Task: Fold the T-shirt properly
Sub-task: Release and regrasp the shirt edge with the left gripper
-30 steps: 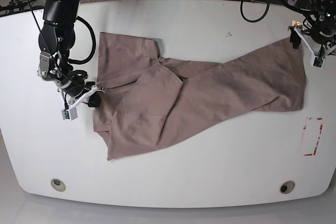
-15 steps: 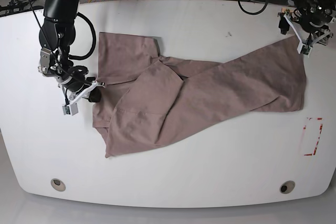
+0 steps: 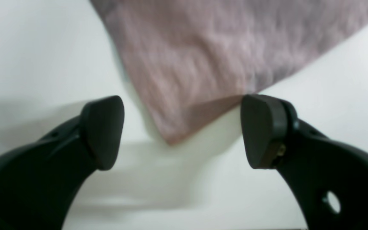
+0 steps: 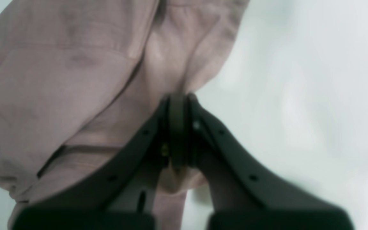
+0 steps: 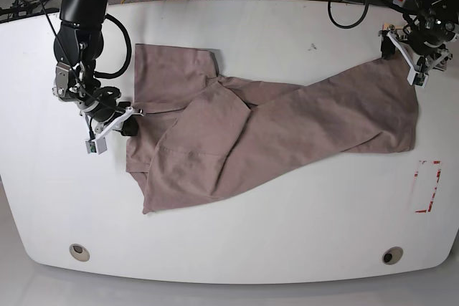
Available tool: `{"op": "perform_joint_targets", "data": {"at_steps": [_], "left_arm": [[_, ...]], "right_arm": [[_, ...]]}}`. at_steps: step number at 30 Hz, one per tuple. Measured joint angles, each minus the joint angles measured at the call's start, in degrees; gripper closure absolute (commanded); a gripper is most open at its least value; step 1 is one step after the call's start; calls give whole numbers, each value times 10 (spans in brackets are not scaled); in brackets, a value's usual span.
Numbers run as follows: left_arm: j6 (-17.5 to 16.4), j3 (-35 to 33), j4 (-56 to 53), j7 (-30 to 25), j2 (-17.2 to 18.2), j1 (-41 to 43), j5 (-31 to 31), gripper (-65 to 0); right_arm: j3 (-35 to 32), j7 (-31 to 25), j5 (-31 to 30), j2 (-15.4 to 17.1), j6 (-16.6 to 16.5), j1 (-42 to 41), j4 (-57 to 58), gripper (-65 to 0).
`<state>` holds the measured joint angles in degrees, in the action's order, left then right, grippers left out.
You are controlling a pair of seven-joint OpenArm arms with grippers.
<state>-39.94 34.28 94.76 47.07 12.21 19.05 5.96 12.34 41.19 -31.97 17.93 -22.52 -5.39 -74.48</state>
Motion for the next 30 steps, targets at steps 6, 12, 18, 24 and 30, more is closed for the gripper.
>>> {"op": "perform_joint_targets", "data": {"at_steps": [6, 12, 18, 24, 30], "left_arm": [[0, -24, -1, -5, 0, -1, 1, -165], [-1, -28, -4, 0, -2, -13, -6, 0], [-2, -19, 1, 0, -4, -12, -6, -6], [-2, 26, 62, 10, -35, -8, -24, -6], [-2, 28, 118, 9, -40, -10, -17, -6]], "right_arm": [[0, 0, 0, 0, 0, 0, 0, 0], [0, 0, 0, 0, 0, 0, 0, 0], [0, 0, 0, 0, 0, 3, -10, 0], [1, 0, -1, 0, 0, 20, -58, 0], [1, 0, -2, 0, 1, 20, -67, 0]]}}
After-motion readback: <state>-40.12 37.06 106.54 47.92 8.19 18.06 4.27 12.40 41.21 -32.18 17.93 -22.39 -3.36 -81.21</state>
